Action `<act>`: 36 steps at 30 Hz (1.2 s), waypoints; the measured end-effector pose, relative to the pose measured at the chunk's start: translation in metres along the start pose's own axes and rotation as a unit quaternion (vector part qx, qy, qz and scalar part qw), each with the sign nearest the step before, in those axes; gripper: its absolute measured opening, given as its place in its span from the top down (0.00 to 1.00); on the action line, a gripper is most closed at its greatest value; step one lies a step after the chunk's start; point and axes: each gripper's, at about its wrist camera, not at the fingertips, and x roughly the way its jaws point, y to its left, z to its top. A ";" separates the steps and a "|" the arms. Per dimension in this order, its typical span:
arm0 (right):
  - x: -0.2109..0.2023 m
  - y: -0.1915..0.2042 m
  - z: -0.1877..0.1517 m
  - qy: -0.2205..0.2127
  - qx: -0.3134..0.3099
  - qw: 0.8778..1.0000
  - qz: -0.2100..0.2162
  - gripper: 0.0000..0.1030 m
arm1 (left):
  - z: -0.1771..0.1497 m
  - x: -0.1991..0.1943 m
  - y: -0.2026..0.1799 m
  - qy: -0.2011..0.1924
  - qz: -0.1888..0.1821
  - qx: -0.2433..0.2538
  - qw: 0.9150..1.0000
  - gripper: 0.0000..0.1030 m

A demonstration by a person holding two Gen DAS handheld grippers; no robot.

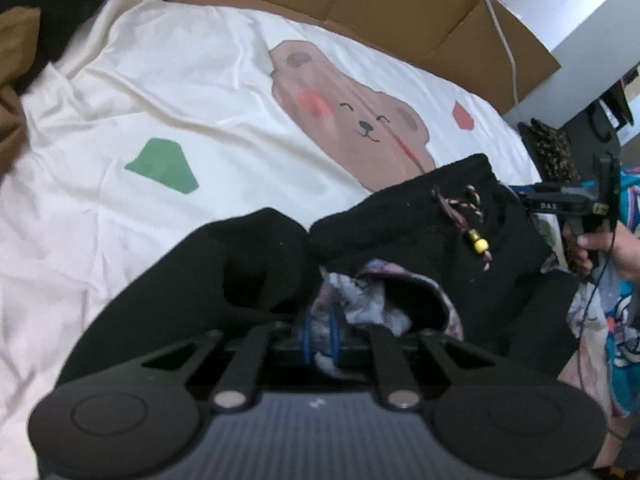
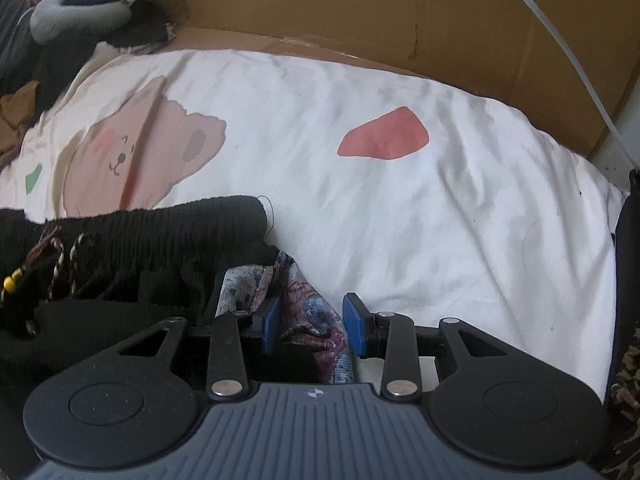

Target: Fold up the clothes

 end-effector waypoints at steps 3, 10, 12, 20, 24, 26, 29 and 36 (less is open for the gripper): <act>0.000 0.002 -0.001 -0.001 -0.009 1.000 -0.005 0.60 | -0.001 0.002 -0.002 0.002 0.011 0.015 1.000 0.89; 0.000 0.004 -0.001 -0.002 -0.008 1.000 -0.009 0.60 | 0.000 0.018 -0.008 0.023 0.011 0.026 0.999 0.88; 0.000 0.005 -0.001 -0.002 -0.007 1.000 -0.010 0.60 | 0.001 0.021 -0.011 0.025 0.011 0.029 0.999 0.86; 0.000 0.006 -0.001 -0.002 -0.005 1.000 -0.012 0.60 | 0.006 0.020 -0.015 0.004 -0.018 0.032 0.999 0.80; 0.001 0.006 -0.001 -0.003 -0.003 1.000 -0.012 0.60 | 0.009 0.014 -0.013 -0.011 -0.054 0.014 0.998 0.77; 0.001 0.006 -0.002 -0.003 -0.003 1.000 -0.013 0.60 | 0.011 0.012 -0.008 -0.018 -0.079 -0.013 0.997 0.67; 0.002 0.007 -0.002 -0.004 -0.003 1.000 -0.014 0.59 | 0.015 0.020 -0.002 -0.017 -0.104 -0.043 0.994 0.56; -0.001 0.009 -0.003 -0.011 0.000 1.000 -0.009 0.95 | 0.016 0.039 -0.001 -0.005 -0.138 -0.074 0.988 0.91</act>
